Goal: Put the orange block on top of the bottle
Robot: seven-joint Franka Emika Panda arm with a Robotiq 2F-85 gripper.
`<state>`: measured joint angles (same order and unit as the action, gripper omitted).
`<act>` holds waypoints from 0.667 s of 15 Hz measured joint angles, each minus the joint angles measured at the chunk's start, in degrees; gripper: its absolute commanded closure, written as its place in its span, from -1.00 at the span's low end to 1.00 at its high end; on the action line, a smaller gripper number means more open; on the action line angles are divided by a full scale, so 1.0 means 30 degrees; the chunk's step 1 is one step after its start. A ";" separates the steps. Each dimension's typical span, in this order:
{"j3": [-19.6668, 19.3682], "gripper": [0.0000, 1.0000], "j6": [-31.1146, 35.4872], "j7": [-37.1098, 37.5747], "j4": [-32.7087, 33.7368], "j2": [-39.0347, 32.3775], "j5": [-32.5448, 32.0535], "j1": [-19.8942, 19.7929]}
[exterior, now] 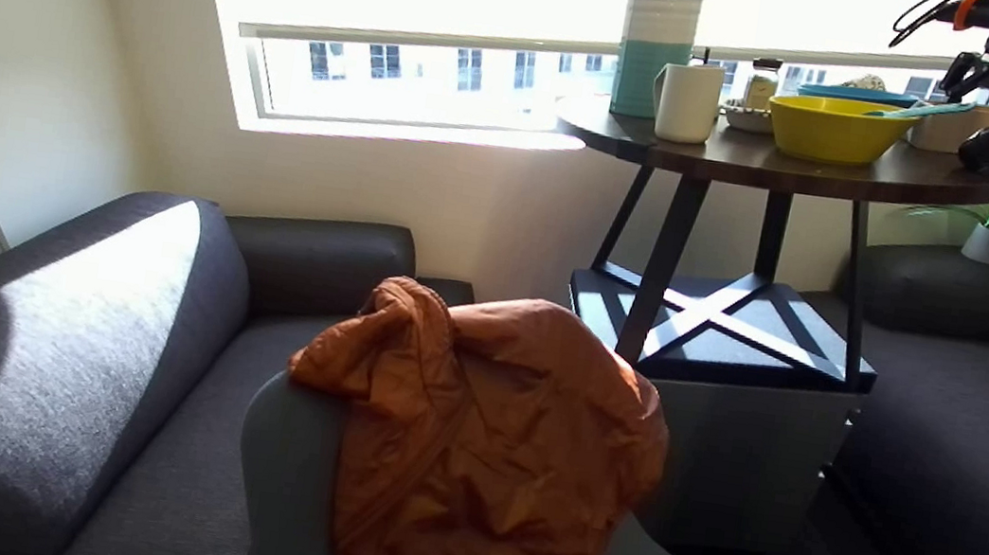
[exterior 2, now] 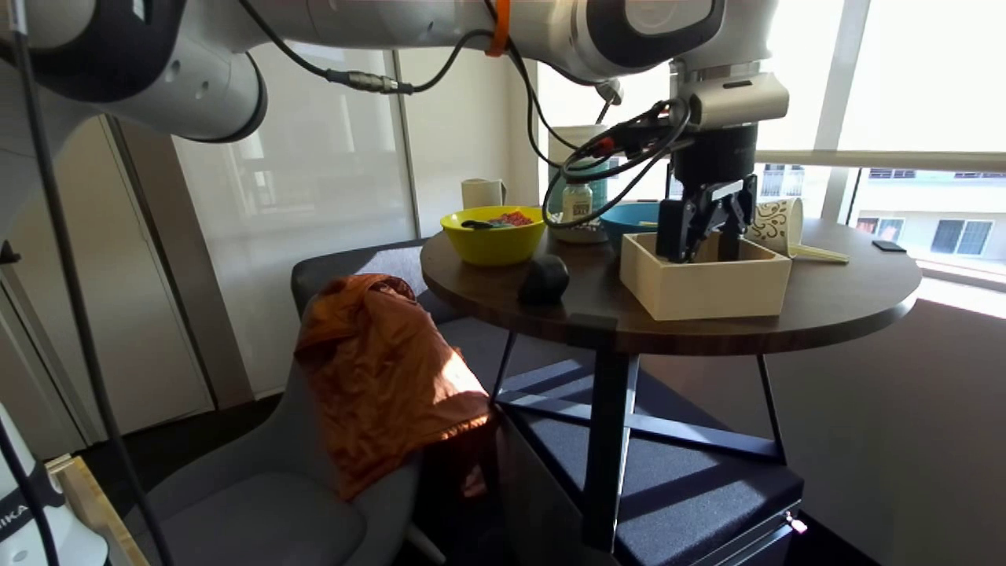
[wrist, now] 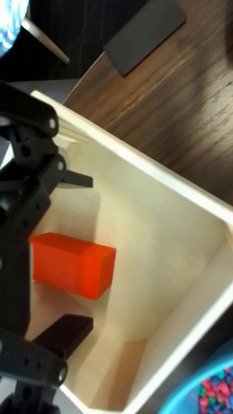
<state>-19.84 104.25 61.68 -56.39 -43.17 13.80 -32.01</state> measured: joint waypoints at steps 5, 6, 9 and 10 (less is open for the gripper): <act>-0.0416 -0.02 0.0301 0.0866 0.0234 -0.0288 -0.0934 0.0297; -0.0476 0.12 0.0294 0.1026 0.0308 -0.0304 -0.1136 0.0361; -0.0640 0.56 0.0284 0.1306 0.0439 -0.0342 -0.1530 0.0494; -0.0642 0.72 0.0283 0.1349 0.0467 -0.0344 -0.1551 0.0497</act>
<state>-21.76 105.10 65.73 -54.99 -44.20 9.14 -30.52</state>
